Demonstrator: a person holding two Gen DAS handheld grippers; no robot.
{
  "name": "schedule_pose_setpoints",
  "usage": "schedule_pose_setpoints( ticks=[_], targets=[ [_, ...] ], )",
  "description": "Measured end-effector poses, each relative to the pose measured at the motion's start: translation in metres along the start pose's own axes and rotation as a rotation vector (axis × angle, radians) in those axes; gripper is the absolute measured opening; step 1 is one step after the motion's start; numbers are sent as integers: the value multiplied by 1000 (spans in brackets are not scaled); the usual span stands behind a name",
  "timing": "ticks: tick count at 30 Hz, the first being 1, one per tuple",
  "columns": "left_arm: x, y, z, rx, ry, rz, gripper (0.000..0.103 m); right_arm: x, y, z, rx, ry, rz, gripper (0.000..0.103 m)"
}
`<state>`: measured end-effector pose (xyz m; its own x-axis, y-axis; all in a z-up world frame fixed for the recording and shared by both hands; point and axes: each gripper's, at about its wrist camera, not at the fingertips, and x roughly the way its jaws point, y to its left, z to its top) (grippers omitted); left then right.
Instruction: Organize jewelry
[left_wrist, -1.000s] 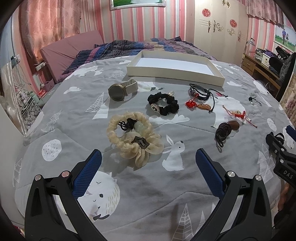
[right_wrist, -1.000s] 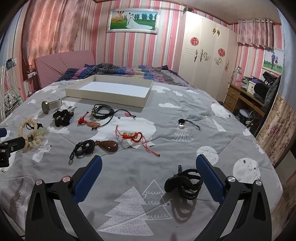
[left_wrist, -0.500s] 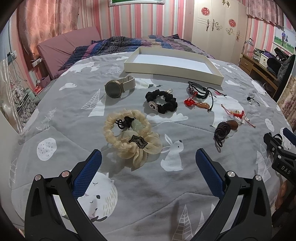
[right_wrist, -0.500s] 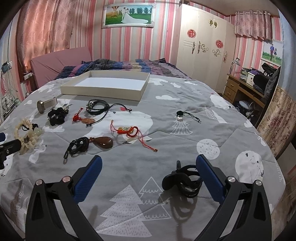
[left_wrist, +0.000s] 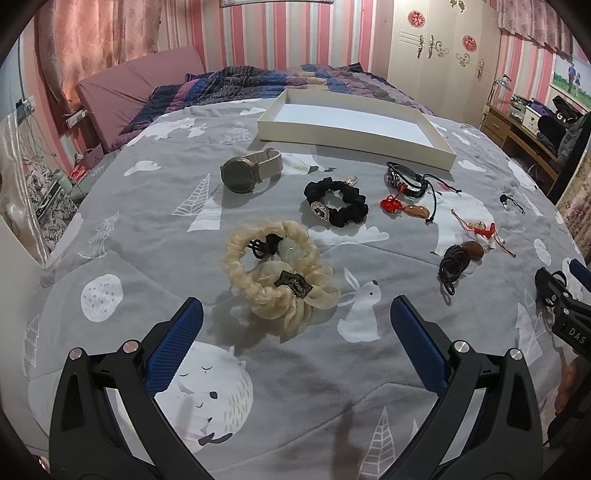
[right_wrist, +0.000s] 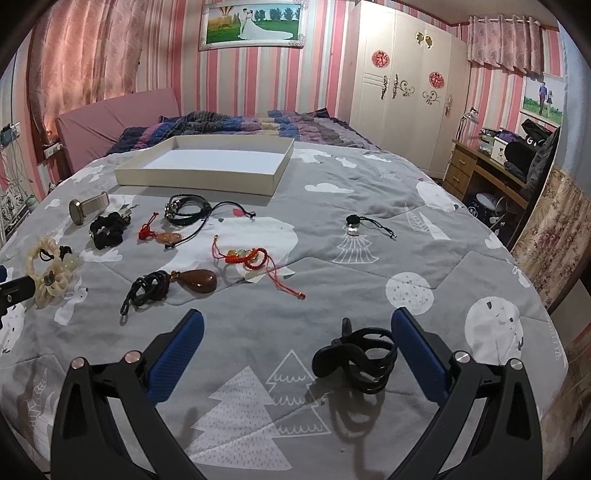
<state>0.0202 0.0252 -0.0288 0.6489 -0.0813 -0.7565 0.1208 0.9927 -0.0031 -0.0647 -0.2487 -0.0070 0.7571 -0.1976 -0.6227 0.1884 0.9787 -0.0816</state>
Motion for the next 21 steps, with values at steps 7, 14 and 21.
schedule_pose_setpoints(
  ticks=[7,14,21],
  targets=[
    [-2,8,14,1,10,16,100,-3,0,15,-3,6,54,101],
    [-3,15,26,2,24,-7,100,0,-2,30,-2,36,107,101],
    [-7,30,46,4,22,-2,100,6,-4,53,-16,81,120,101]
  ],
)
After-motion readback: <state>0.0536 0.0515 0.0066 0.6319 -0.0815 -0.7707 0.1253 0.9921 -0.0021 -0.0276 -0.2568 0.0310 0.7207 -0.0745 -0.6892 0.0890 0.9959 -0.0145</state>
